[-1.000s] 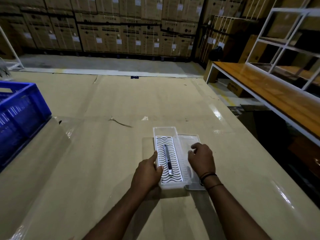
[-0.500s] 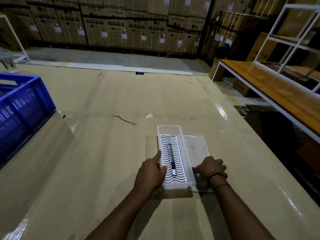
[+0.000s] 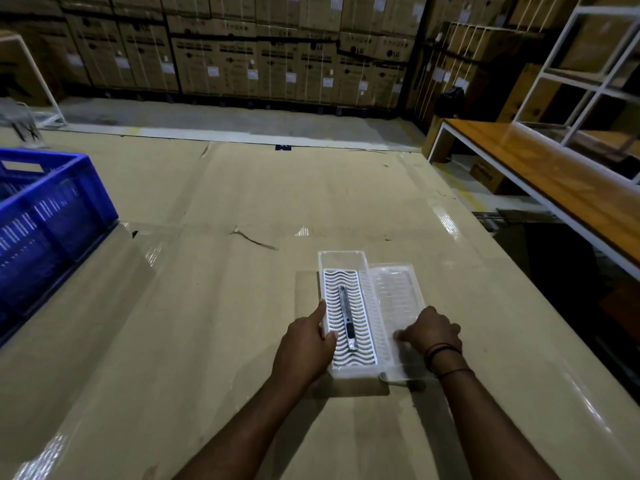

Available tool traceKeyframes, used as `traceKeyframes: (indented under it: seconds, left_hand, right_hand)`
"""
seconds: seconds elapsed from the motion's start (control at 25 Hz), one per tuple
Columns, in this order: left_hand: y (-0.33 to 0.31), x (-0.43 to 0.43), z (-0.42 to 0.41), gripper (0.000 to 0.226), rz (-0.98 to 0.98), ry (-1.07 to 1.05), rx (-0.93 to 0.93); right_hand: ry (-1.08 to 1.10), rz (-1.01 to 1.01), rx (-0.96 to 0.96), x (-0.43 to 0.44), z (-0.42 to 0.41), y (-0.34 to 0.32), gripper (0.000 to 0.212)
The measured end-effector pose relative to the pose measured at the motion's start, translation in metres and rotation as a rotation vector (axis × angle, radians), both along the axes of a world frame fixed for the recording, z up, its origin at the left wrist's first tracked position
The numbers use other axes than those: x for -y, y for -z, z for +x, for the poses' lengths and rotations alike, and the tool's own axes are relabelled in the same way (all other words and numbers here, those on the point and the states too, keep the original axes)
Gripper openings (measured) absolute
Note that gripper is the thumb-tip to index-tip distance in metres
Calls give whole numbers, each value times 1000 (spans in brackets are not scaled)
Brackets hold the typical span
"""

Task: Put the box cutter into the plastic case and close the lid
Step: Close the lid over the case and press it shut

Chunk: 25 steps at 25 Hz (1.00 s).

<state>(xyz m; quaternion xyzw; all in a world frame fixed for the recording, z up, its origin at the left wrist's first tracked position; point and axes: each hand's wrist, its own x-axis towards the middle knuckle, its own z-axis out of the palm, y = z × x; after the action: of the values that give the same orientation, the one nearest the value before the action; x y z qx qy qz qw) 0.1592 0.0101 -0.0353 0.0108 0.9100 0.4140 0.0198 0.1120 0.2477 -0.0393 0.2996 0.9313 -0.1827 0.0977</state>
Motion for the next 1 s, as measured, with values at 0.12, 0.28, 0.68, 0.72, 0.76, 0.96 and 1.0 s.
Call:
traceKeyframes:
  seconds: [0.12, 0.28, 0.68, 0.72, 0.76, 0.96, 1.0]
  left_hand:
    - [0, 0, 1, 67, 20, -7, 16]
    - [-2, -2, 1, 67, 7, 4, 33]
    - [-12, -4, 5, 64, -14, -21, 54]
    - [-15, -4, 6, 63, 2, -15, 54]
    - [-19, -4, 8, 61, 18, -8, 57]
    - [-18, -2, 7, 64, 9, -8, 83]
    - [-16, -3, 7, 64, 10, -10, 94]
  right_hand:
    - [-84, -45, -196, -7, -3, -16, 33]
    - [-132, -101, -365, -3, -5, -45, 20]
    - [-203, -205, -430, 67, -2, -80, 19]
    - [-216, -219, -415, 74, -2, -80, 24]
    - [-222, -228, -404, 79, -1, -80, 28]
    - [-186, -354, -326, 91, -1, -68, 31]
    - [-164, -406, -310, 91, -1, -67, 36]
